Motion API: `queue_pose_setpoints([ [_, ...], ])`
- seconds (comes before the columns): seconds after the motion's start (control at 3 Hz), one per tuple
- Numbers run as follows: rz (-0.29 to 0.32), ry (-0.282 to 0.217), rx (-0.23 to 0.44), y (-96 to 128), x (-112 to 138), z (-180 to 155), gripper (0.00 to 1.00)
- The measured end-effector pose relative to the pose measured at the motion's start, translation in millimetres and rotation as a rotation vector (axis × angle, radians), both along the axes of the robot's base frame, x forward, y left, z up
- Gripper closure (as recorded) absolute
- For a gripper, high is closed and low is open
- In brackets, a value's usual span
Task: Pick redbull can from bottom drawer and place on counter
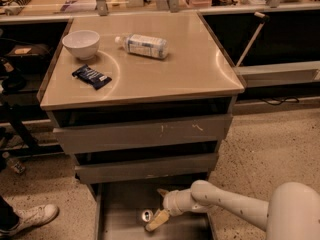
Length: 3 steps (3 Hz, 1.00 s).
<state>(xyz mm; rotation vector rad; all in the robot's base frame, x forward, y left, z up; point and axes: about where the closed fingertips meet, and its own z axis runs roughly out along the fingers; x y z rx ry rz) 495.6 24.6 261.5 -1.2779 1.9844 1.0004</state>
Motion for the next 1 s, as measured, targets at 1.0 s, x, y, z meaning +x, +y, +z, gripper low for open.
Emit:
queue_pose_setpoints([
  [1.0, -0.033, -0.009, 0.013, 21.2, 0.0, -39.3, 0.0],
])
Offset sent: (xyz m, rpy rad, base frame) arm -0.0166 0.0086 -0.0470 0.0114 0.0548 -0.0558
